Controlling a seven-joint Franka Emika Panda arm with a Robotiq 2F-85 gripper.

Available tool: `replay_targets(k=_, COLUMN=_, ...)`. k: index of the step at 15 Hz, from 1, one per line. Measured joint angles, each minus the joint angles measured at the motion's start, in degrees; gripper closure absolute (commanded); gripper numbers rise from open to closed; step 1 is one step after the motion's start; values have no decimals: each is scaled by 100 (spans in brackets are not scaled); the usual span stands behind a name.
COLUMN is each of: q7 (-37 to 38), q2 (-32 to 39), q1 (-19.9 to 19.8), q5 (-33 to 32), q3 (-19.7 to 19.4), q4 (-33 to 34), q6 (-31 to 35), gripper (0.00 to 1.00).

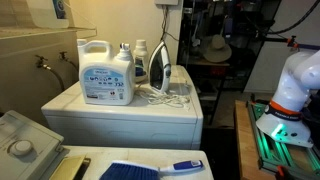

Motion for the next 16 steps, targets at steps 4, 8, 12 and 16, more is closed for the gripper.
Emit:
replay_targets(k=4, q7=0, q2=0, q1=0, q5=0, q3=0, q4=2, q6=0, gripper=0)
replay_targets(k=8, q7=208, q2=59, q1=13, q5=0, q3=78, q4=48, q6=151, gripper=0)
replay_targets(k=12, q7=1559, q2=487, q1=25, q5=-5, q3=687, q4=174, q6=1366, gripper=0)
replay_targets(k=16, q7=3222, q2=1137, q1=-7, q5=-316, q3=1317, q4=191, q6=2558, gripper=0)
